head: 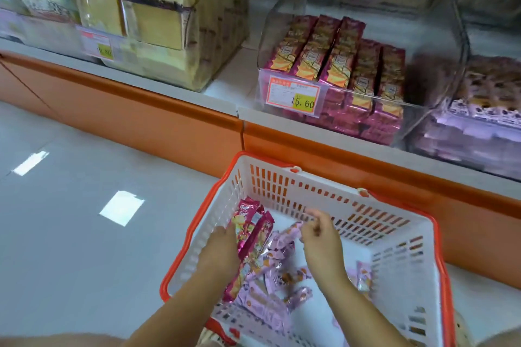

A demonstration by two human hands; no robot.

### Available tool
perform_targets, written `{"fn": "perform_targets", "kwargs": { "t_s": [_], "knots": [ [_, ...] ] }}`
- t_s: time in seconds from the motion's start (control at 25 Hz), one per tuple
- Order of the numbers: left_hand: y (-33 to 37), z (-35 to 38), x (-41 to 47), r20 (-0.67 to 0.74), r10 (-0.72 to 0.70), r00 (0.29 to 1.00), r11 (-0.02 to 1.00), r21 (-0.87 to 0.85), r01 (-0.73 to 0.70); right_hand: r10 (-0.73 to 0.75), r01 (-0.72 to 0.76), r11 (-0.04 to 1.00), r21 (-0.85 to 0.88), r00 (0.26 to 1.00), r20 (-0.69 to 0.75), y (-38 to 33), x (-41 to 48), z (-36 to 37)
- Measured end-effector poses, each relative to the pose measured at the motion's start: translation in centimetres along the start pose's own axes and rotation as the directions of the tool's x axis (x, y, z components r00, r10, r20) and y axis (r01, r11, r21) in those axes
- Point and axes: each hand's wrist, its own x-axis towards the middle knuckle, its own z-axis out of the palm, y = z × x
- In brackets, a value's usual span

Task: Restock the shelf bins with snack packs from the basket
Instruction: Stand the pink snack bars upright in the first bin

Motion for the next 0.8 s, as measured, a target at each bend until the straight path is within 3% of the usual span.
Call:
{"fn": "perform_targets", "kwargs": {
  "t_s": [0.12,0.2,0.28,0.4,0.56,0.68,0.8],
  "knots": [
    [1.0,0.6,-0.1,0.026,-0.099,0.995,0.992,0.076,0.097,0.330,-0.317,0.944,-0.093,0.905,0.267,4.9,-0.7,0.2],
    [1.2,0.3,-0.3,0.071,-0.101,0.992,0.994,0.057,0.097,0.386,-0.340,0.922,-0.184,0.838,0.386,5.9,-1.1,-0.1],
    [1.7,-0.2,-0.5,0.111,-0.061,0.992,0.996,-0.059,0.068,0.376,-0.323,0.926,-0.194,0.829,0.414,5.8,-1.2,-0.4],
    [3.6,-1.1,-2.1,0.126,0.084,0.989,0.952,-0.303,-0.042,0.335,-0.375,0.927,0.030,0.859,0.386,5.7,-0.7,-0.4],
    [6.0,-1.2,-5.1,0.063,0.300,0.952,0.835,-0.500,-0.230,0.252,-0.357,0.874,0.331,0.913,0.320,5.1,0.0,-0.7],
    [6.0,-1.7,-5.6,0.207,0.286,0.936,0.665,-0.746,-0.038,0.207,-0.334,0.830,0.446,0.928,0.310,4.5,0.2,-1.6],
    [5.0,-2.1,-5.5,0.374,0.299,0.878,0.608,-0.784,0.127,0.177,-0.320,0.813,0.487,0.931,0.318,4.6,0.5,-2.3]
  ]
}}
